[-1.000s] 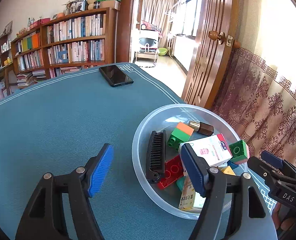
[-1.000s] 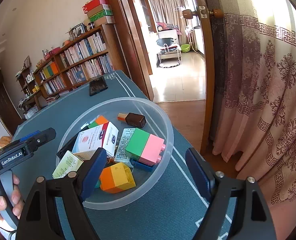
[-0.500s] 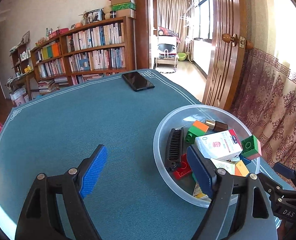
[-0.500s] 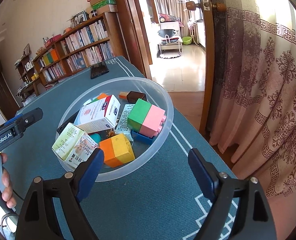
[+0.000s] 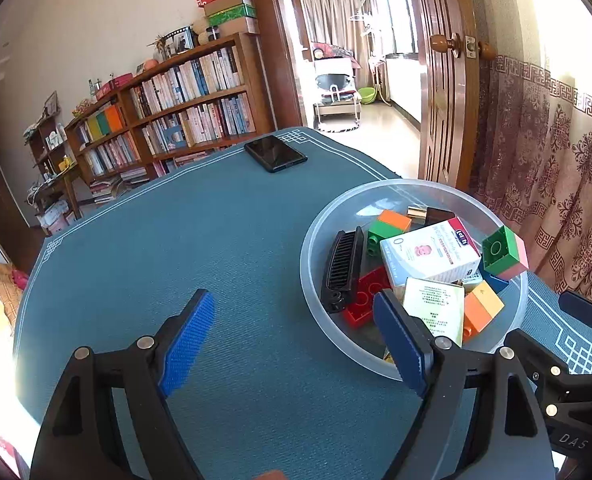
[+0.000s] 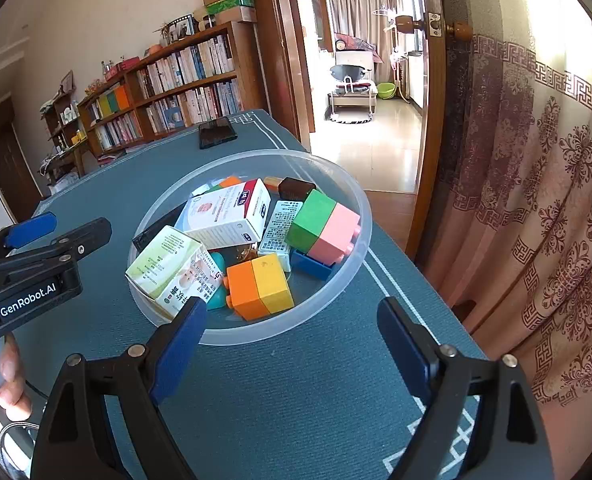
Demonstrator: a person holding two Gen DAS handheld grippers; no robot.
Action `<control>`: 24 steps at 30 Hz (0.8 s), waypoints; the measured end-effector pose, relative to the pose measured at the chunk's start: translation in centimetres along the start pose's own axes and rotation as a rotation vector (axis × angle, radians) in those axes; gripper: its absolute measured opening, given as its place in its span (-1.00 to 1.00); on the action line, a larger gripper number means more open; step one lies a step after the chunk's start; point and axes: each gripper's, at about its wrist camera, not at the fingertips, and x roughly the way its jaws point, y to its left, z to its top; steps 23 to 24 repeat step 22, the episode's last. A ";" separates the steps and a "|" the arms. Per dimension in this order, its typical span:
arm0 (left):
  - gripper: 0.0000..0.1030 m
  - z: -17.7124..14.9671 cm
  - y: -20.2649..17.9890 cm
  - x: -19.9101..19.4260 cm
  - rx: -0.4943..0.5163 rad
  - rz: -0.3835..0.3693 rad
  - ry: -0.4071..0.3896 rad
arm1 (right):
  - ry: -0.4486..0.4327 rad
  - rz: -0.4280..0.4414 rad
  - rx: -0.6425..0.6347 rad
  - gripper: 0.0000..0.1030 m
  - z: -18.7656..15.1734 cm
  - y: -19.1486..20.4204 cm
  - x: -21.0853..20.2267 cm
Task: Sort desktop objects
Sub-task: 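Withdraw both open tools away from the bowl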
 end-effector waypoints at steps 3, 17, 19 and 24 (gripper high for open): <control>0.64 -0.1 -0.5 -0.1 0.017 -0.012 0.003 | 0.007 0.000 0.007 0.74 -0.2 -0.1 0.1; 0.64 -0.3 -2.1 0.6 0.053 -0.122 0.055 | 0.021 -0.005 0.012 0.75 -0.6 -0.4 0.3; 0.64 -0.3 -2.3 0.6 0.062 -0.118 0.051 | 0.020 -0.009 0.011 0.75 -0.6 -0.4 0.3; 0.64 -0.5 -2.4 0.7 0.061 -0.129 0.063 | 0.015 -0.019 -0.003 0.75 -0.7 -0.2 0.3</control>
